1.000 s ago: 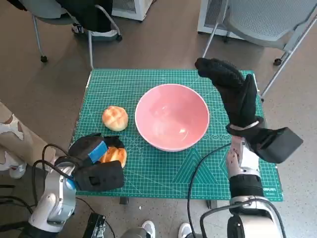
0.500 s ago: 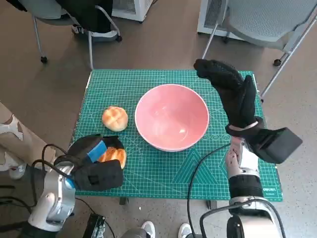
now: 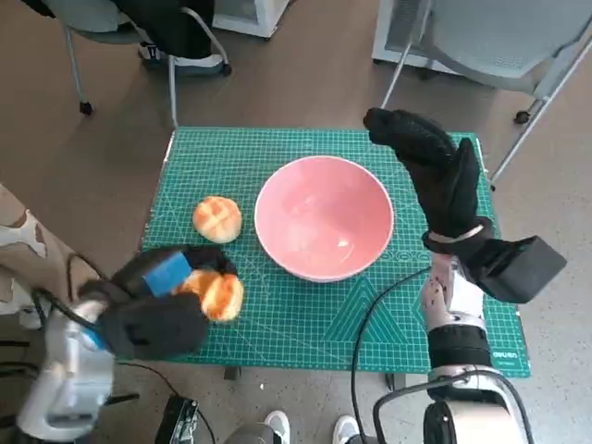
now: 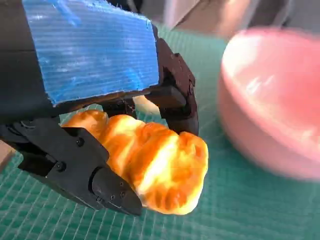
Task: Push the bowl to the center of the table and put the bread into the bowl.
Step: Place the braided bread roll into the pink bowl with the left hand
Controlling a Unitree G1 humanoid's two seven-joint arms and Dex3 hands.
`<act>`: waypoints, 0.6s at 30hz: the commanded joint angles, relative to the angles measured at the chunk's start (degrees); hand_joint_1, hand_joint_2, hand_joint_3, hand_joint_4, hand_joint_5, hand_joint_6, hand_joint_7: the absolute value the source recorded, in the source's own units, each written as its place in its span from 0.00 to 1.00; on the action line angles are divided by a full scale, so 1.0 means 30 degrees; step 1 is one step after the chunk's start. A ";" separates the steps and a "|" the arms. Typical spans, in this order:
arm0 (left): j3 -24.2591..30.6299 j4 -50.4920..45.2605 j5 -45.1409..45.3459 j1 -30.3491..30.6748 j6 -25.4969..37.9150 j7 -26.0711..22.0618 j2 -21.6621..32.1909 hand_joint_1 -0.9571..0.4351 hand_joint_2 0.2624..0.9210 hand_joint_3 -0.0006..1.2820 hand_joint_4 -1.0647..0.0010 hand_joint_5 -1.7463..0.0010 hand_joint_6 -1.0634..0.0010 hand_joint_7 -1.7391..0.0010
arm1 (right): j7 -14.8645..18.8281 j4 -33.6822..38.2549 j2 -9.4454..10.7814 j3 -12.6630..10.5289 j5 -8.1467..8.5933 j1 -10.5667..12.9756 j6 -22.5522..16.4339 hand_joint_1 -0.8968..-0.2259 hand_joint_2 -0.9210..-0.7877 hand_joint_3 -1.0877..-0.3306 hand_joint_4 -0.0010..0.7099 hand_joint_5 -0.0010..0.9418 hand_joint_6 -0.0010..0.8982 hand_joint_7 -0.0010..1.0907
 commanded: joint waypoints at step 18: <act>0.0355 -0.2507 0.0873 -0.6523 0.0530 0.2071 -0.0309 0.69 0.91 0.07 0.27 0.35 0.32 0.42 | 0.0436 0.0806 0.0014 -0.0252 0.0140 -0.0027 -0.0026 0.33 0.00 0.46 0.30 0.00 0.20 0.27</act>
